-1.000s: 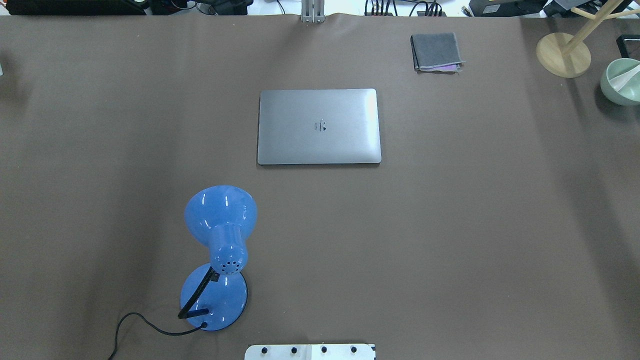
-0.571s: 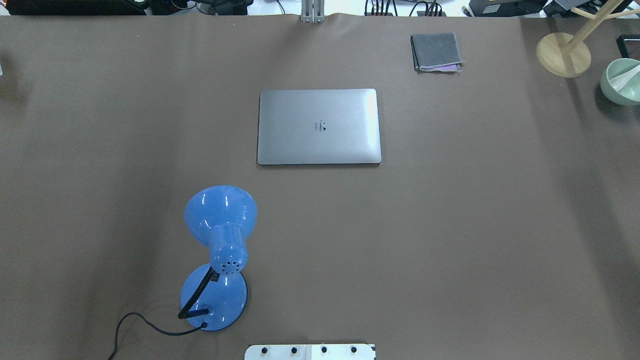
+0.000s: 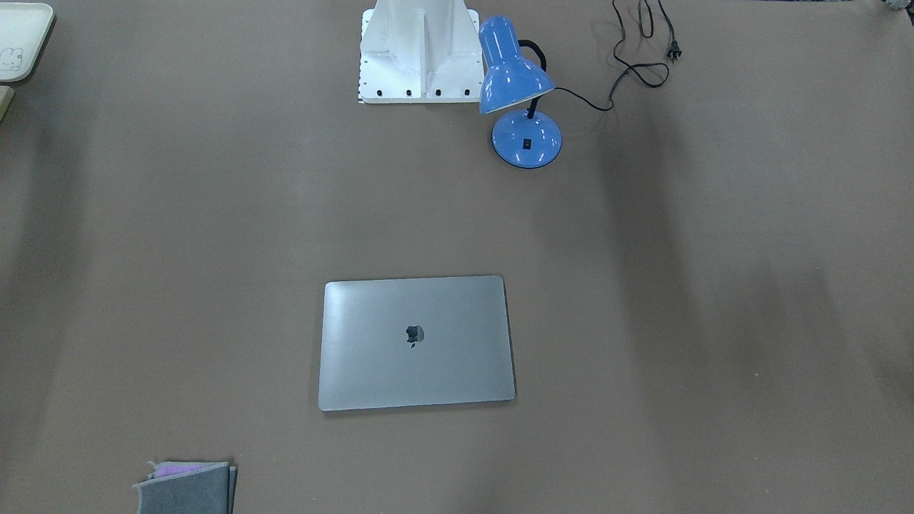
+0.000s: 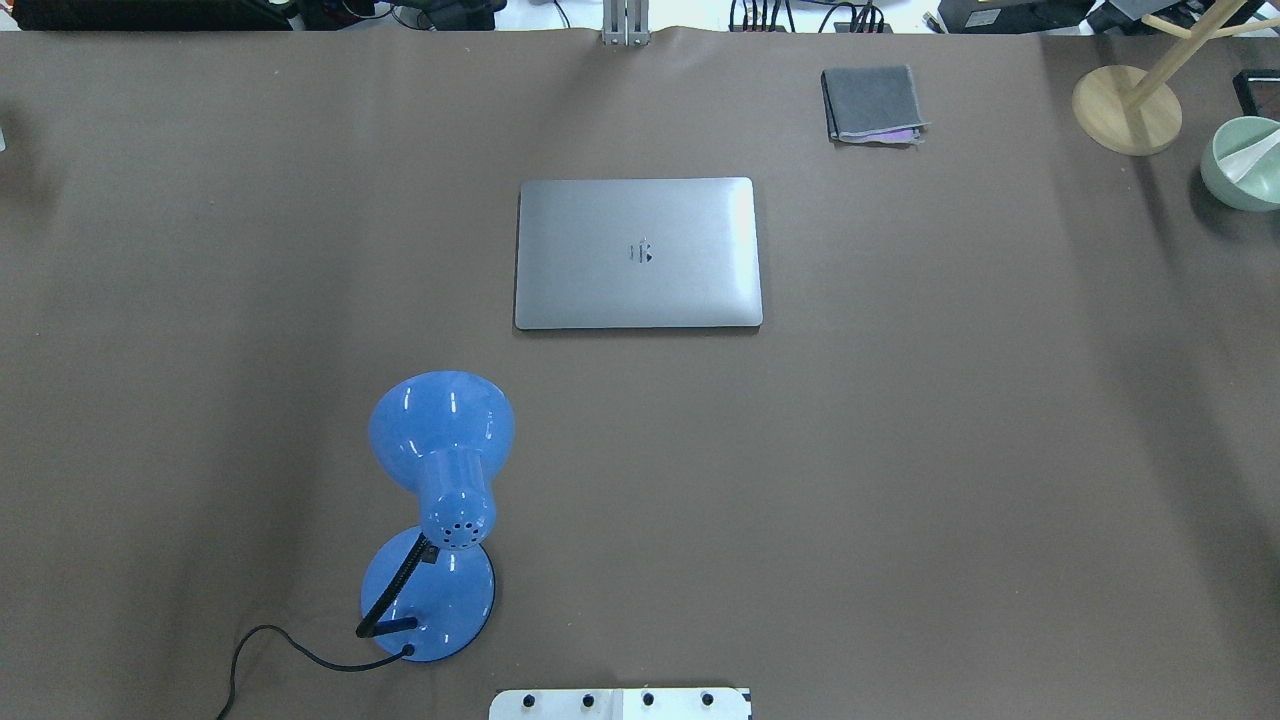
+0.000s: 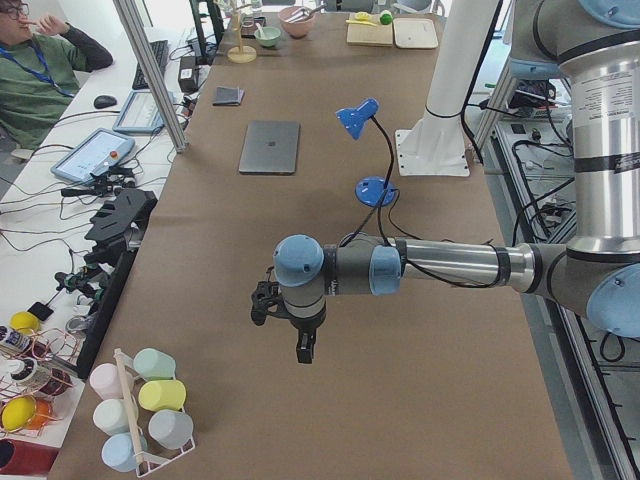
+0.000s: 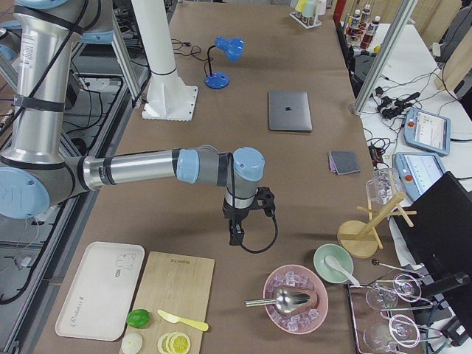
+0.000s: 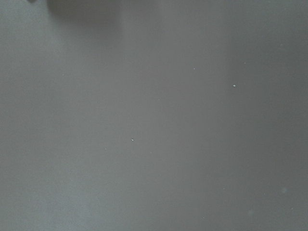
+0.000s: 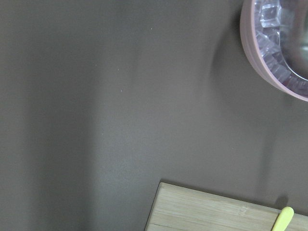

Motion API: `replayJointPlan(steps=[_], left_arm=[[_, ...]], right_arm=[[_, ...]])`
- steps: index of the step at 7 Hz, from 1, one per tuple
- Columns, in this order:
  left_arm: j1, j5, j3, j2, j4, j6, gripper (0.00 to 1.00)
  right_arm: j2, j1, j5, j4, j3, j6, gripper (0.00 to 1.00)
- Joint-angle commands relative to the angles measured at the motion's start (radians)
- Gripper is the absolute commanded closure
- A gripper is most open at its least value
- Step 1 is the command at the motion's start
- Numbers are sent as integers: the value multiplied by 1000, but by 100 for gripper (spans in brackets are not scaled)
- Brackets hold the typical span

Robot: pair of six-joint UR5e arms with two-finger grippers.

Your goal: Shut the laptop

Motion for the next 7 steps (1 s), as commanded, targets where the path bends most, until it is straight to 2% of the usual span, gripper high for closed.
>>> replayJointPlan(steps=[1,7], left_arm=[[0,0,-2,2,0,0,2],[1,2,-2,11,2,0,2]], right_arm=[[1,-7,0,0,2,0,0],[1,-26,0,0,0,3,0]])
